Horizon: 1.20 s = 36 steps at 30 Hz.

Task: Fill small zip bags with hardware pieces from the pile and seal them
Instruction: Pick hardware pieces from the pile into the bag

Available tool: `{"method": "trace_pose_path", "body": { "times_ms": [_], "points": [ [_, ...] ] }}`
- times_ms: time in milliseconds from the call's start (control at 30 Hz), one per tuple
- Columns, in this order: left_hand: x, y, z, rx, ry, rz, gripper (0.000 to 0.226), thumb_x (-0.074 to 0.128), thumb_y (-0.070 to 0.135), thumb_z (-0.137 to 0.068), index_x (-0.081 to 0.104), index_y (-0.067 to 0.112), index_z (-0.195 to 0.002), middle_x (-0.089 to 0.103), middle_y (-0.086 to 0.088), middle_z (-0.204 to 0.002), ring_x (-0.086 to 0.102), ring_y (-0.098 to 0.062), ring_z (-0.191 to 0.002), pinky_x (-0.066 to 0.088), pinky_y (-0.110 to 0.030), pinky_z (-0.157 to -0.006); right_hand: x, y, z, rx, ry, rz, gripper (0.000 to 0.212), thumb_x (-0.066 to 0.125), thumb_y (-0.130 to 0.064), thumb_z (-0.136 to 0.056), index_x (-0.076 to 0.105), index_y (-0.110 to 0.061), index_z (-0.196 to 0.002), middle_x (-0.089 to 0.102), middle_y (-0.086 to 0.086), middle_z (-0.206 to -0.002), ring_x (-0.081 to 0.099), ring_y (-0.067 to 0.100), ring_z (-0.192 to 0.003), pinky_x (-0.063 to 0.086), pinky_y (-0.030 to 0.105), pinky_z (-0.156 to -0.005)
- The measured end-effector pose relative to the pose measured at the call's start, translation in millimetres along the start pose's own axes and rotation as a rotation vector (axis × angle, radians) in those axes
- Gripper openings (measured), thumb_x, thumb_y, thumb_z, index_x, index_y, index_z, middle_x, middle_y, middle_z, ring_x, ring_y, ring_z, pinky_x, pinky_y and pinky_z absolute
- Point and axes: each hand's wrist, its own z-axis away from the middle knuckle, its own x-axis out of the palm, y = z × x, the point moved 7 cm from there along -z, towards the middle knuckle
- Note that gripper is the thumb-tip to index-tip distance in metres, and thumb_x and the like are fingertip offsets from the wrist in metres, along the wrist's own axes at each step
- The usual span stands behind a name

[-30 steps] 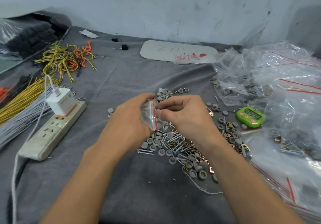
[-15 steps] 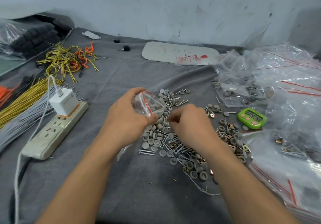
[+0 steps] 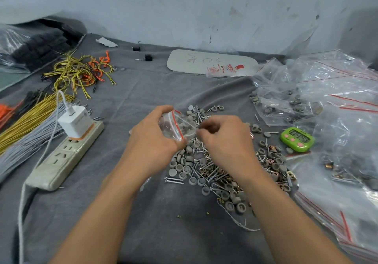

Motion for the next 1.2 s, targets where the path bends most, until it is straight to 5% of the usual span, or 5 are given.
{"method": "trace_pose_path", "body": {
  "times_ms": [267,433,700,900,1200],
  "points": [
    [22.4,9.7,2.3,0.102,-0.101,-0.078,0.078,0.089,0.021,-0.067,0.053,0.04,-0.134,0.069,0.014,-0.112,0.063,-0.006,-0.094,0.044,-0.006,-0.071,13.7,-13.9,9.9,-0.018,-0.232,-0.282,0.009,0.076,-0.043,-0.081,0.081,-0.045,-0.089,0.067,-0.011,-0.058,0.054,0.001,-0.051,0.044,0.023,-0.057],
    [15.5,8.5,3.7,0.079,-0.072,-0.052,0.078,0.092,0.031,-0.064,0.053,0.046,-0.13,0.059,0.027,-0.09,0.052,0.025,-0.078,0.036,0.003,-0.061,-2.5,-5.2,2.9,0.088,-0.09,-0.466,0.01,0.076,-0.03,-0.085,0.082,-0.036,-0.085,0.077,-0.014,-0.077,0.069,-0.004,-0.073,0.055,0.029,-0.072],
    [6.5,4.1,-0.1,0.066,0.012,-0.046,0.075,0.088,0.028,-0.07,0.054,0.039,-0.136,0.067,0.016,-0.115,0.053,-0.003,-0.095,0.033,0.002,-0.07,7.0,7.7,8.8,0.034,-0.197,0.463,0.025,0.071,-0.051,-0.084,0.076,-0.03,-0.096,0.074,-0.004,-0.089,0.068,0.024,-0.088,0.05,0.033,-0.077],
    [8.4,3.6,1.3,0.049,-0.013,-0.052,0.076,0.088,0.032,-0.072,0.051,0.041,-0.138,0.063,0.015,-0.113,0.049,-0.005,-0.094,0.034,-0.01,-0.066,24.6,-6.6,16.3,-0.094,-0.174,0.63,0.021,0.066,-0.031,-0.087,0.07,-0.025,-0.106,0.072,0.004,-0.104,0.068,0.029,-0.102,0.039,0.035,-0.076],
    [13.1,5.3,3.9,0.031,-0.039,-0.113,0.078,0.085,0.028,-0.071,0.048,0.045,-0.137,0.059,0.018,-0.101,0.052,-0.007,-0.088,0.036,0.0,-0.064,-17.7,-3.7,3.6,0.013,0.07,-0.211,0.008,0.081,-0.027,-0.075,0.077,-0.034,-0.075,0.069,-0.013,-0.061,0.064,0.003,-0.054,0.053,0.027,-0.058]
  ]
}}
